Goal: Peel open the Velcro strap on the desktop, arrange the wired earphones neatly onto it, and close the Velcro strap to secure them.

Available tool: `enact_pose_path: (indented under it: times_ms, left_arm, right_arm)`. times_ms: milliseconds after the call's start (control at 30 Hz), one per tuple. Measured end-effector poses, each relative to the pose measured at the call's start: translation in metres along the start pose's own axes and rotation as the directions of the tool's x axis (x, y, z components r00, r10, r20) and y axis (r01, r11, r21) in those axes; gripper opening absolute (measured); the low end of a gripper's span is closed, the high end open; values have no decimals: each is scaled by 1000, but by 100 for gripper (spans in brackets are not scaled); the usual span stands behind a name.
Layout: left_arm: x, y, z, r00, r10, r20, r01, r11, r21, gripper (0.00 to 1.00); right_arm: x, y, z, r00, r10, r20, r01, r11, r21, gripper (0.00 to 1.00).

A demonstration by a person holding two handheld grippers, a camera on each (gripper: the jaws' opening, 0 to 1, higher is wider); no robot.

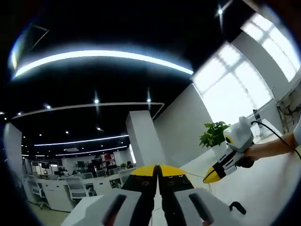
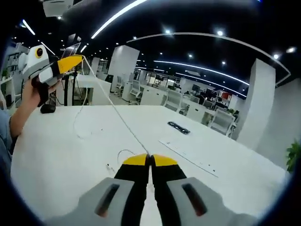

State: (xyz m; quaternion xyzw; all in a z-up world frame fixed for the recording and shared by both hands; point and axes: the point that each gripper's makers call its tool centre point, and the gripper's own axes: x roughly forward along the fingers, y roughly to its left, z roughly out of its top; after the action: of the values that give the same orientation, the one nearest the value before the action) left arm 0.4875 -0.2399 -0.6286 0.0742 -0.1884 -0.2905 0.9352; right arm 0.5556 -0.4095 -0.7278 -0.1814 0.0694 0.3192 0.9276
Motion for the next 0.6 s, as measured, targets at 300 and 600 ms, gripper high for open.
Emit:
enact_pose_path:
  times_ms: [300,600]
  left_arm:
    - [-1,-4,5,1000,-3,11,3,1000,17,5]
    - [-2,-13,23,999,-19,40,17,999,50,5]
  right_arm:
    - [-9,-9,13,999,-21,42,20,999,31,4]
    - [3,13,-10,999,13,-36,-13,1000,-1,5]
